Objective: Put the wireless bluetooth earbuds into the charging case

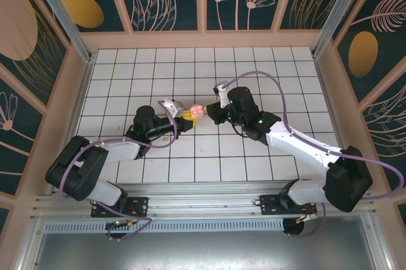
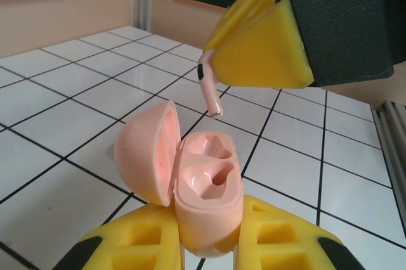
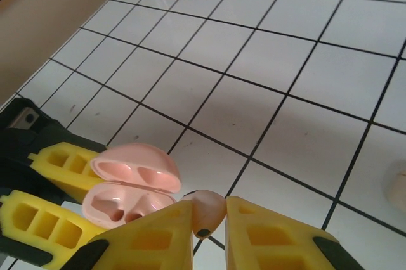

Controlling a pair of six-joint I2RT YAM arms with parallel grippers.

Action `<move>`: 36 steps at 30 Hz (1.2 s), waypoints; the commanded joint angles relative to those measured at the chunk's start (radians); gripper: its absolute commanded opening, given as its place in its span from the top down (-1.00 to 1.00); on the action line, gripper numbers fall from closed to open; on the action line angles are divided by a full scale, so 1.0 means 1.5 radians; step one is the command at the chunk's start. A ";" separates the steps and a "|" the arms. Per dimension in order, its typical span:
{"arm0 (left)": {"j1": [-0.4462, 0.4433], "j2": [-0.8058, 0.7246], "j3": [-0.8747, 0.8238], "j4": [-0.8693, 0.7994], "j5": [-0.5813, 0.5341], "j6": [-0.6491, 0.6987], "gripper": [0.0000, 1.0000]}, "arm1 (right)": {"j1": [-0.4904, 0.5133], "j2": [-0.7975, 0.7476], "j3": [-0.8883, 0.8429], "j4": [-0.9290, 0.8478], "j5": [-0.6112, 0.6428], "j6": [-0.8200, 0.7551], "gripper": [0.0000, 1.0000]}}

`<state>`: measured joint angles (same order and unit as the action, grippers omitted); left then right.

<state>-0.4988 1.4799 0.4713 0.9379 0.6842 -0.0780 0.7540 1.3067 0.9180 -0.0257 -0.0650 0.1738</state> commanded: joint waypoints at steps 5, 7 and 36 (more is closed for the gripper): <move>-0.005 0.001 0.024 -0.002 0.049 0.020 0.73 | -0.003 -0.013 -0.006 0.050 -0.055 -0.075 0.64; -0.005 0.001 0.028 -0.002 0.049 0.018 0.73 | -0.002 -0.012 -0.005 0.049 -0.064 -0.082 0.64; -0.004 -0.032 0.044 -0.004 0.058 0.009 0.72 | 0.003 -0.035 -0.025 0.003 -0.111 -0.138 0.66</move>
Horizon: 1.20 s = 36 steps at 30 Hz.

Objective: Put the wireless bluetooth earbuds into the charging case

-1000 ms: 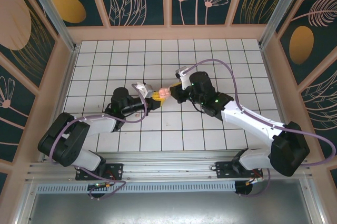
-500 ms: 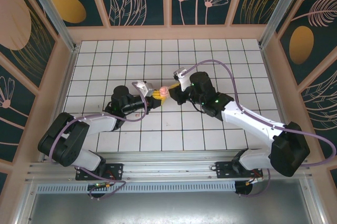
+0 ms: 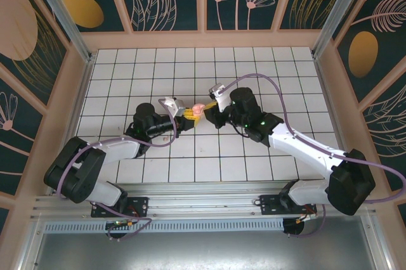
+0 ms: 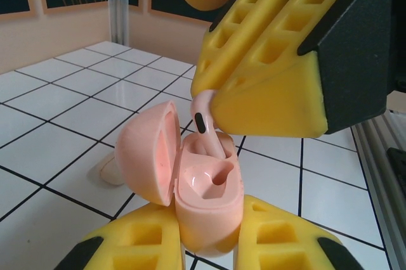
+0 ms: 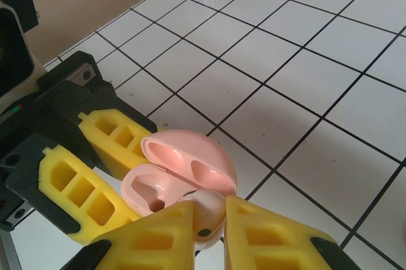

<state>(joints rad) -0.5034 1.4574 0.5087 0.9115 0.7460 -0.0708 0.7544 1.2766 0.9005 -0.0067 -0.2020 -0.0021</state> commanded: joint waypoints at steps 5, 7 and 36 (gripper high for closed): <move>-0.002 -0.022 0.019 0.011 0.022 0.005 0.72 | 0.002 -0.013 -0.010 -0.024 -0.031 -0.038 0.66; -0.002 -0.023 0.021 0.011 0.023 0.004 0.72 | 0.002 -0.012 -0.007 -0.029 -0.039 -0.045 0.65; -0.001 -0.043 0.021 -0.007 0.024 0.013 0.64 | -0.110 -0.113 -0.047 0.081 -0.218 0.123 -0.04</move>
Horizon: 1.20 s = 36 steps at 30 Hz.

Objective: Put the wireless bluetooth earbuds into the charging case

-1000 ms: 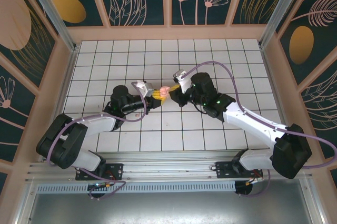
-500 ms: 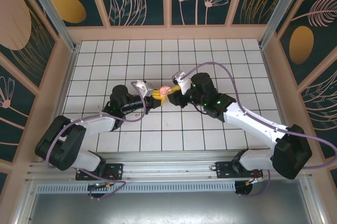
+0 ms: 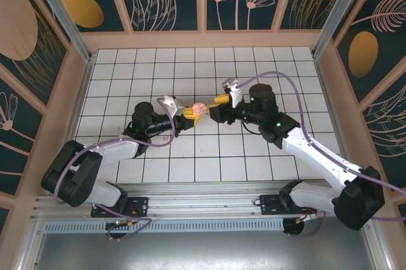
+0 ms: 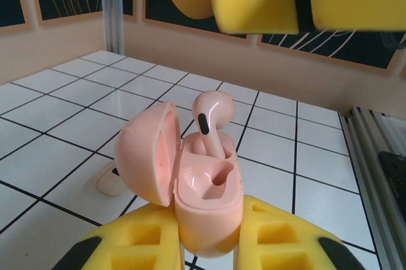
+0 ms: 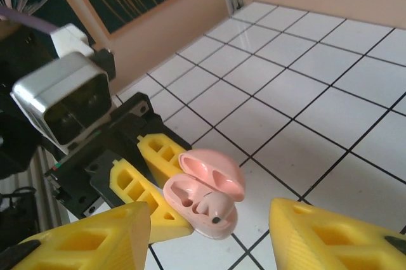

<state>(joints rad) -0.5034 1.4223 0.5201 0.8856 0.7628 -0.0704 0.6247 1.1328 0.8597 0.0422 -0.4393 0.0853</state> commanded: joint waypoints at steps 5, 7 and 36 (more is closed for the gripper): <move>-0.002 -0.020 0.015 0.011 0.015 0.011 0.65 | -0.048 -0.002 -0.027 0.043 -0.084 0.101 0.03; -0.002 -0.021 0.016 0.011 0.016 0.010 0.65 | -0.047 0.013 -0.023 0.041 -0.090 0.110 0.05; -0.002 -0.027 0.022 -0.001 0.027 0.014 0.65 | -0.048 0.061 0.044 0.018 -0.186 0.058 0.20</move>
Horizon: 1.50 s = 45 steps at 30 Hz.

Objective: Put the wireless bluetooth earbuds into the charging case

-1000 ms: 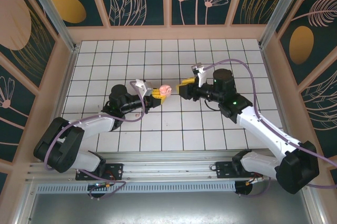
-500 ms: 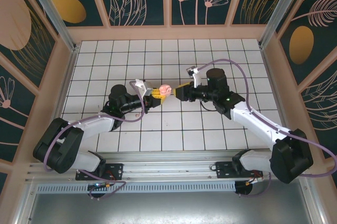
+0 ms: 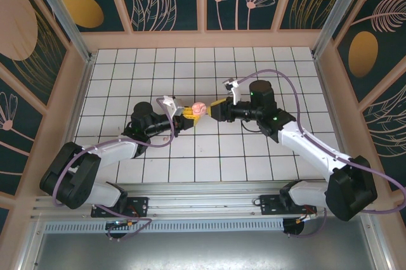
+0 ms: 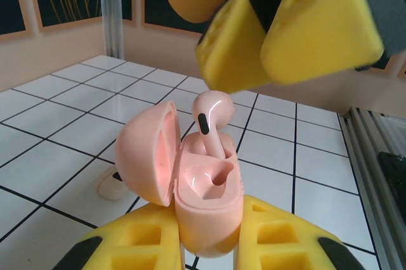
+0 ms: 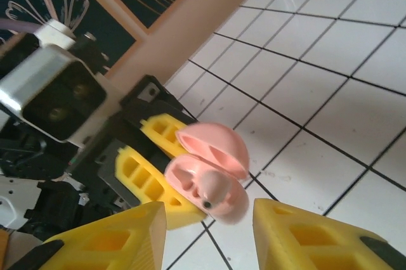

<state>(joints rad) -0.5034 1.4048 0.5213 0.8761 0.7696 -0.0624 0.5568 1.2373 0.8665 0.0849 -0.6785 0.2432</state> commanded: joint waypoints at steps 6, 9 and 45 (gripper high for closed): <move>-0.002 -0.031 0.012 0.000 0.043 0.044 0.65 | -0.002 -0.025 0.060 -0.055 -0.042 -0.199 0.20; -0.005 -0.047 -0.003 -0.003 0.044 0.088 0.65 | -0.003 -0.056 0.042 -0.056 -0.035 -0.286 0.11; -0.013 -0.088 -0.009 -0.062 -0.004 0.186 0.68 | 0.056 -0.043 -0.019 -0.001 -0.011 -0.502 0.32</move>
<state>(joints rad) -0.5175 1.2926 0.5037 0.7853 0.7586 0.2092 0.6308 1.1599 0.8383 0.0452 -0.6765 -0.5003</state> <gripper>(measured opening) 0.170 0.346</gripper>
